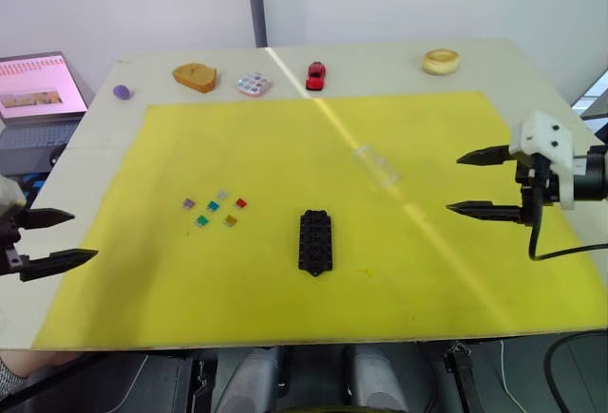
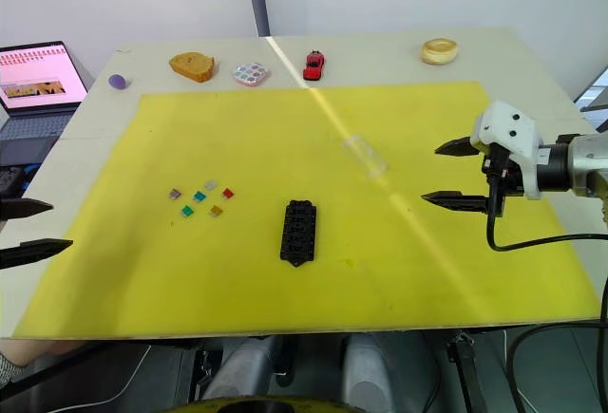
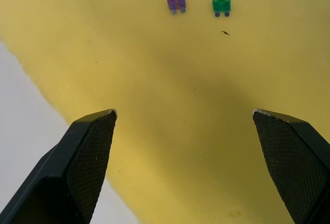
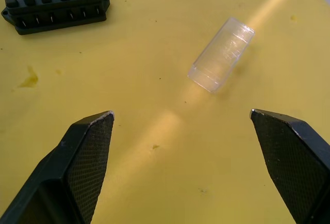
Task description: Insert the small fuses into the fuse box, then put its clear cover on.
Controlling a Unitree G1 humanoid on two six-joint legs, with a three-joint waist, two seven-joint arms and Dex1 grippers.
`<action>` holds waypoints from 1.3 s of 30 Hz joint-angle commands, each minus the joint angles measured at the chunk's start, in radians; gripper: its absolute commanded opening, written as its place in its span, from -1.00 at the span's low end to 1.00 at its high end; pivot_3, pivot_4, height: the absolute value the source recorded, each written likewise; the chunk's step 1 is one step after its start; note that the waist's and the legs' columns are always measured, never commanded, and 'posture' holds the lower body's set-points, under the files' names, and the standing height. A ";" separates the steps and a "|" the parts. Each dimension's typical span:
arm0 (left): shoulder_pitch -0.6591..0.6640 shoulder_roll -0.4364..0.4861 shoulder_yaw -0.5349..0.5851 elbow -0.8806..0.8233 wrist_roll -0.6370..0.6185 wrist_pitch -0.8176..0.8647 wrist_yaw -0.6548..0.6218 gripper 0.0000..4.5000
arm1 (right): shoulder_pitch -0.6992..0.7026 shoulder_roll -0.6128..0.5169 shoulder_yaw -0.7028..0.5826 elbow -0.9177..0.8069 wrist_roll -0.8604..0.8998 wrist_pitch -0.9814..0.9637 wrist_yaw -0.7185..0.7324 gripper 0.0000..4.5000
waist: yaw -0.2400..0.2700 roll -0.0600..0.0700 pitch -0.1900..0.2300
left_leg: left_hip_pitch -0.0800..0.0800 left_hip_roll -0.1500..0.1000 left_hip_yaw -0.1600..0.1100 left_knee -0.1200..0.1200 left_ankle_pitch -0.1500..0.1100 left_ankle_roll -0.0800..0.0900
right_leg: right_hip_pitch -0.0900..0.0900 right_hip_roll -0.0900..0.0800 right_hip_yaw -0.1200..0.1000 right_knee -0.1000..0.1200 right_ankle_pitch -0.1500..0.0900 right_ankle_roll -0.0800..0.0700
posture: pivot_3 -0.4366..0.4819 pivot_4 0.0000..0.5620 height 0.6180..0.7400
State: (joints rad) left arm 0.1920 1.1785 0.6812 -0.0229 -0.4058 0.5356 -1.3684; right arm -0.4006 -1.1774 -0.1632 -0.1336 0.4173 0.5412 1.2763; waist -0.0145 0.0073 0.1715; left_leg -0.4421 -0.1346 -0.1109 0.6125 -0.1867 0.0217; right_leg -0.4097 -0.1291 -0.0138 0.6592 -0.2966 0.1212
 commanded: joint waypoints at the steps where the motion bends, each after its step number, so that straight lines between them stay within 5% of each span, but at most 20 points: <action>1: -0.004 0.015 0.024 -0.020 -0.011 0.007 -0.002 0.96 | -0.025 -0.001 -0.012 -0.027 0.015 0.001 -0.007 0.98 | 0.000 0.000 0.000 | 0.000 0.000 0.000 0.000 0.000 0.000 | 0.000 0.000 0.000 0.000 0.000 0.000 | -0.05 -0.47 1.00; 12: -0.044 -0.015 -0.019 -0.043 -0.046 0.069 0.045 0.96 | -0.072 0.060 -0.002 -0.059 0.042 0.046 -0.068 0.98 | 0.000 0.000 0.000 | 0.000 0.000 0.000 0.000 0.000 0.000 | 0.000 0.000 0.000 0.000 0.000 0.000 | -0.05 -0.47 1.00; 16: -0.167 -0.072 -0.107 -0.018 -0.172 0.262 0.090 0.96 | -0.173 0.165 0.068 -0.161 0.089 0.104 -0.123 0.98 | -0.001 0.000 0.000 | 0.001 0.000 0.000 0.000 0.000 0.000 | 0.000 0.001 0.001 0.002 0.001 0.002 | -0.05 -0.47 1.00; 23: -0.470 -0.172 -0.293 0.209 -0.216 0.451 0.190 0.96 | -0.326 0.350 0.249 -0.261 0.063 0.134 -0.223 0.98 | 0.002 -0.003 0.000 | -0.001 0.001 0.000 0.001 0.002 0.001 | 0.000 0.002 0.001 0.006 0.002 0.004 | -0.05 -0.47 1.00; 28: -0.635 -0.237 -0.376 0.348 -0.249 0.556 0.183 -0.08 | -0.357 0.418 0.332 -0.306 0.051 0.121 -0.222 1.00 | 0.003 -0.007 -0.002 | 0.000 0.000 -0.002 0.004 0.002 0.001 | 0.000 0.003 0.001 0.006 0.003 0.005 | -0.05 -0.47 1.00; 39: -0.866 -0.291 -0.537 0.691 -0.134 0.500 0.152 -0.08 | -0.358 0.445 0.386 -0.330 0.014 0.089 -0.227 1.00 | -0.002 -0.010 -0.003 | -0.001 0.001 -0.002 0.003 0.005 -0.004 | 0.001 0.006 0.004 0.008 0.003 0.005 | -0.05 -0.47 1.00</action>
State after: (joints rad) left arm -0.6544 0.8713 0.1464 0.6426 -0.5602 1.0651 -1.1984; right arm -0.7472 -0.7377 0.2338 -0.4233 0.4336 0.6432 1.0562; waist -0.0168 -0.0031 0.1690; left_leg -0.4426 -0.1340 -0.1124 0.6159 -0.1813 0.0181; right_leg -0.4087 -0.1234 -0.0096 0.6666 -0.2933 0.1264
